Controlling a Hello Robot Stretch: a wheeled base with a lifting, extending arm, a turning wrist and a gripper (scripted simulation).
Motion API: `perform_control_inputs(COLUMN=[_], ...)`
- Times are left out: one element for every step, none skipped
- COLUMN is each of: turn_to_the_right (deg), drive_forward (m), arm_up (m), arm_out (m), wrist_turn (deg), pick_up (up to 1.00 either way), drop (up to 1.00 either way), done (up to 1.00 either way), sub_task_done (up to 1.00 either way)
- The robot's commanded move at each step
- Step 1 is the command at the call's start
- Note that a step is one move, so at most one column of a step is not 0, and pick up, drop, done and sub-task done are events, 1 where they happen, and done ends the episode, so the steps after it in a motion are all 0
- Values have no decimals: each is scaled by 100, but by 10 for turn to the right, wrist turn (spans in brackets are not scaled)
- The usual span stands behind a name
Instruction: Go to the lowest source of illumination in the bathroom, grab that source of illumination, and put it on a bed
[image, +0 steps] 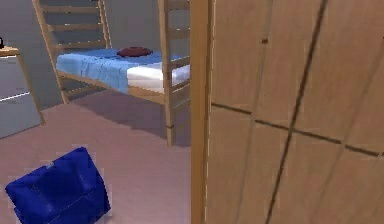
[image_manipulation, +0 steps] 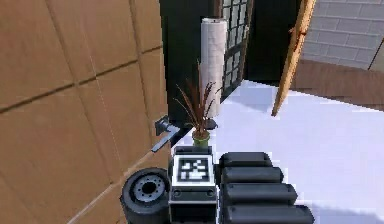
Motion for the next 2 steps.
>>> perform_control_inputs(turn_to_the_right=[-450,-90], drive_forward=[0,0], arm_up=[0,0], arm_out=[0,0], wrist_turn=[0,0], pick_up=[0,0], drop=[0,0], done=[0,0], sub_task_done=[0,0])
